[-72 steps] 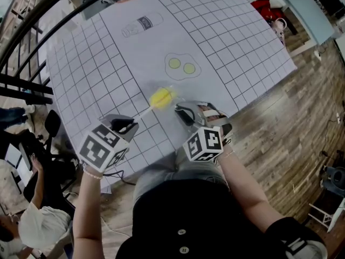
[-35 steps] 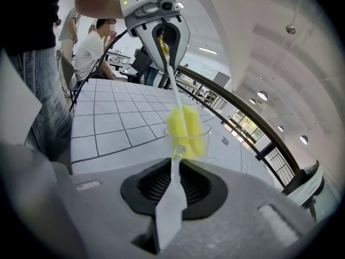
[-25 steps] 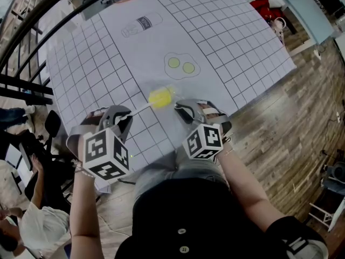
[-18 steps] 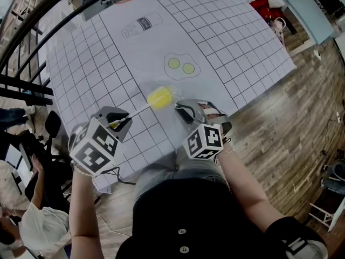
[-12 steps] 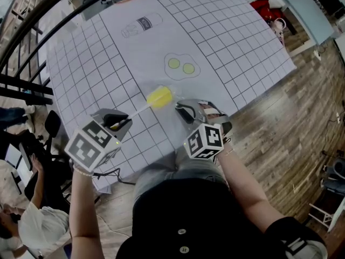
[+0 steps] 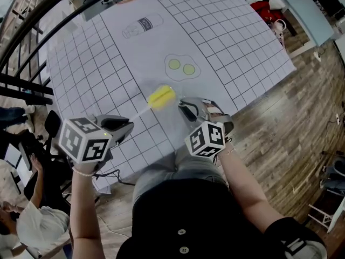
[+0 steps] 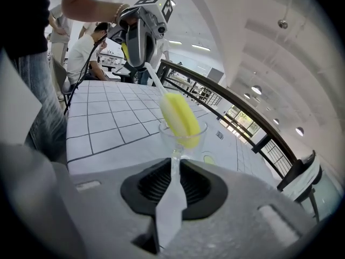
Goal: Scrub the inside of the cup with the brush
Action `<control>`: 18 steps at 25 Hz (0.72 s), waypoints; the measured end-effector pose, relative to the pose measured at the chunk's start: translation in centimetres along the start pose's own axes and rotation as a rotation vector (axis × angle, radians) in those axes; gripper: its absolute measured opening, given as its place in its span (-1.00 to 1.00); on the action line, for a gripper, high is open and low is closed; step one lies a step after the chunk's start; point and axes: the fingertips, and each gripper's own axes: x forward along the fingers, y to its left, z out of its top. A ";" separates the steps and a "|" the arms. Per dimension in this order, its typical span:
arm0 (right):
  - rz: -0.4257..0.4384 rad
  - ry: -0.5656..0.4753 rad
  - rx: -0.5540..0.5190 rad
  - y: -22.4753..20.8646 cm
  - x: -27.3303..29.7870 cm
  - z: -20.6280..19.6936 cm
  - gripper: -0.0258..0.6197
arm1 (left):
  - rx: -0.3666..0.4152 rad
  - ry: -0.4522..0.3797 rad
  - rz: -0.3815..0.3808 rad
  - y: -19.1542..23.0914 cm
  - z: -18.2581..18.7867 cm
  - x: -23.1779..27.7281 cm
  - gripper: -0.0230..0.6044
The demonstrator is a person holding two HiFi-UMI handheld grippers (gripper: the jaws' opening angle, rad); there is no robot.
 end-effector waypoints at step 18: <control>-0.011 -0.005 0.121 -1.5 0.1 -0.6 -0.77 | -0.084 -0.127 -0.062 0.1 0.9 -0.1 -0.78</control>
